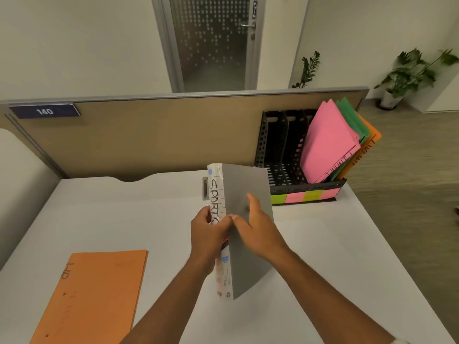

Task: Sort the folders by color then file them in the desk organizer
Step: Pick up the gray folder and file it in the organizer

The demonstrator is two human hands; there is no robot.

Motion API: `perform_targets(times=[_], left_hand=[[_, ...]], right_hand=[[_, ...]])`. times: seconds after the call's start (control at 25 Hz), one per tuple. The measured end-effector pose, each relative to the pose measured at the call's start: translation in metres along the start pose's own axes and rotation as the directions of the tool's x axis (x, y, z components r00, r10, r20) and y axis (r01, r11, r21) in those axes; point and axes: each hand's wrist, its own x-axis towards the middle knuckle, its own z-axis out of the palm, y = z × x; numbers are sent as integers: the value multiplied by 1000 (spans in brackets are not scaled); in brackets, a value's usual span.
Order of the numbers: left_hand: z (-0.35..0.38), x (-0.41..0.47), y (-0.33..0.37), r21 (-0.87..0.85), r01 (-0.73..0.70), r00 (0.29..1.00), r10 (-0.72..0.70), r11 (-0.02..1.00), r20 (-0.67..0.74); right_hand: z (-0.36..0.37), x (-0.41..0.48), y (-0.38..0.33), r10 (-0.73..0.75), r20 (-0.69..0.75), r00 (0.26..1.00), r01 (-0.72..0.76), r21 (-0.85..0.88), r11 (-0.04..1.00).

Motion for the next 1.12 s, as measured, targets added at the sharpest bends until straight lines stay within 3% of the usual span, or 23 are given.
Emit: perform_targets(times=[0.16, 0.28, 0.4, 0.6, 0.72, 1.0, 1.12], left_hand=[[58, -12, 22, 52, -243, 962, 234, 969, 140], [108, -22, 32, -42, -337, 902, 335, 941, 273], [149, -23, 45, -62, -328, 892, 330, 943, 309], [214, -4, 63, -17, -378, 896, 370, 926, 247], [250, 19, 60, -34, -355, 908, 353, 934, 224], [306, 90, 33, 135, -431, 890, 396, 892, 225], [318, 112, 23, 94, -399, 905, 375, 912, 203]], right_hand=[[-57, 6, -21, -89, -121, 989, 103, 113, 988], [-90, 5, -30, -150, -297, 943, 166, 29, 986], [-122, 11, -23, -229, -482, 846, 243, -34, 969], [-175, 41, 1, -364, -675, 641, 343, -172, 923], [-199, 64, 20, -373, -722, 583, 337, -203, 919], [-231, 123, 61, -387, -723, 572, 428, -139, 893], [-229, 149, 73, -389, -748, 538, 446, -139, 884]])
